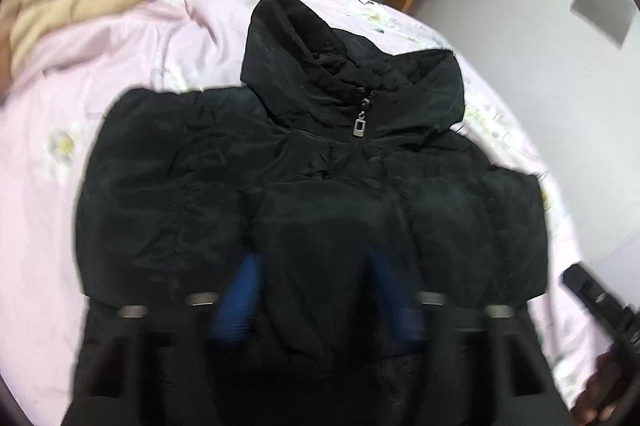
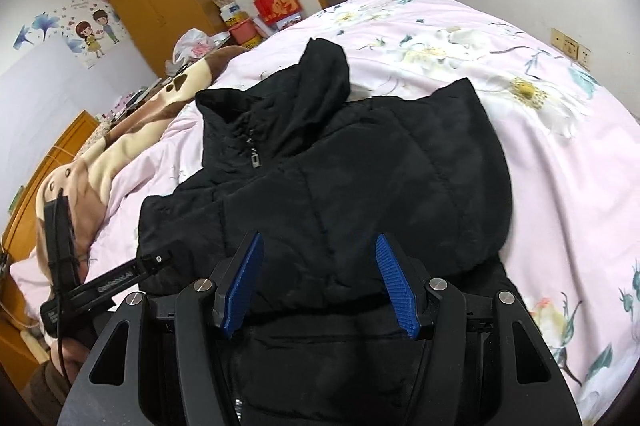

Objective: Fold large clothes

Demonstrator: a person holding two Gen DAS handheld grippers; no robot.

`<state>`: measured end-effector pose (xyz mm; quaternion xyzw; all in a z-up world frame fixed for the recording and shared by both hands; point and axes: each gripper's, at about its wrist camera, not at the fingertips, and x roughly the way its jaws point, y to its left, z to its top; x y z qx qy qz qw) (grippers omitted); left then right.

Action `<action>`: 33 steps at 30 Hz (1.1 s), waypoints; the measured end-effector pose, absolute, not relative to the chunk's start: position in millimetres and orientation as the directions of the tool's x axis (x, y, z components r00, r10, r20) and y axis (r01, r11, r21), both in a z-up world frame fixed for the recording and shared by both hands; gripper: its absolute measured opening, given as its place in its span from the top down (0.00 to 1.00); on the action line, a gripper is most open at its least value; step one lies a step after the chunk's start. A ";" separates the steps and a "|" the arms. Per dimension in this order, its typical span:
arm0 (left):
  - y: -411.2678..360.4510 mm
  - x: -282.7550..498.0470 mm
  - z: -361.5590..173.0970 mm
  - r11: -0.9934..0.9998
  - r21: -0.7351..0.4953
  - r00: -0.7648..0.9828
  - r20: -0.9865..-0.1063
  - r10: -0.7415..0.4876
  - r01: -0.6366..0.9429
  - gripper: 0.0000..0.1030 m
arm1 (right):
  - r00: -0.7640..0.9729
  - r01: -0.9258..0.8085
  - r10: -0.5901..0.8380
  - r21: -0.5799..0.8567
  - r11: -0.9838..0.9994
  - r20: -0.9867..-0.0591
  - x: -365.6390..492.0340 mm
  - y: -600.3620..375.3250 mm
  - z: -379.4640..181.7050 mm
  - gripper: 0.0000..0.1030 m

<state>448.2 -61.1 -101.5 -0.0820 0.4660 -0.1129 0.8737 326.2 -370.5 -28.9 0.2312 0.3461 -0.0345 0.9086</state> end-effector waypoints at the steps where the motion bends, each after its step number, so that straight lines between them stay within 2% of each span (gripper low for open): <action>1: -64.1 447.4 -99.0 0.967 -0.219 0.546 -0.798 -0.254 0.129 0.78 | 0.759 0.232 0.086 0.392 0.890 -0.645 325.6 -372.9 -29.3 0.42; 2: -64.0 446.6 -95.3 0.969 -0.208 0.555 -0.795 -0.245 0.130 0.88 | 0.760 0.239 0.078 0.389 0.890 -0.645 325.8 -374.7 -29.3 0.42; 4: -60.2 444.6 -84.1 0.969 -0.207 0.586 -0.772 -0.245 0.131 0.93 | 0.763 0.240 0.080 0.397 0.886 -0.641 324.4 -376.2 -29.2 0.42; 11: -35.4 444.1 -20.4 0.978 -0.187 0.743 -0.639 -0.197 0.098 0.96 | 0.792 0.261 0.006 0.347 0.901 -0.610 317.4 -380.2 -16.5 0.43; 15: -16.0 451.7 -5.0 0.988 -0.146 0.785 -0.605 -0.135 0.057 0.99 | 0.803 0.272 -0.012 0.347 0.898 -0.596 320.8 -384.0 -7.5 0.42; 20: 10.0 463.6 -33.4 0.992 -0.123 0.742 -0.667 -0.064 -0.025 0.99 | 0.793 0.273 -0.045 0.288 0.918 -0.608 337.2 -379.5 -9.7 0.43; 22: 9.7 463.0 -49.6 0.985 -0.173 0.701 -0.699 -0.142 0.027 0.99 | 0.783 0.290 -0.063 0.274 0.917 -0.618 340.9 -381.7 -14.2 0.43; 25: -4.9 461.0 -65.1 0.986 -0.156 0.677 -0.720 -0.151 0.055 0.98 | 0.759 0.319 -0.091 0.246 0.916 -0.645 344.5 -386.9 -25.3 0.43; 27: -17.5 459.3 -68.8 0.986 -0.148 0.668 -0.725 -0.165 0.083 0.95 | 0.739 0.332 -0.128 0.192 0.924 -0.662 346.8 -389.2 -31.5 0.43; 28: -26.0 459.5 -70.7 0.982 -0.153 0.658 -0.729 -0.189 0.113 0.86 | 0.731 0.344 -0.150 0.170 0.924 -0.665 348.1 -391.4 -33.6 0.42; 29: -32.7 459.3 -73.0 0.979 -0.150 0.650 -0.732 -0.202 0.135 0.73 | 0.723 0.352 -0.169 0.148 0.924 -0.670 351.0 -394.9 -36.1 0.42; 31: -49.0 459.4 -78.4 0.975 -0.135 0.641 -0.736 -0.217 0.174 0.58 | 0.704 0.354 -0.180 0.120 0.927 -0.687 359.5 -399.9 -41.9 0.42; 33: -60.8 462.7 -85.8 0.973 -0.120 0.629 -0.746 -0.218 0.195 0.57 | 0.688 0.340 -0.188 0.082 0.937 -0.701 370.5 -400.7 -47.7 0.42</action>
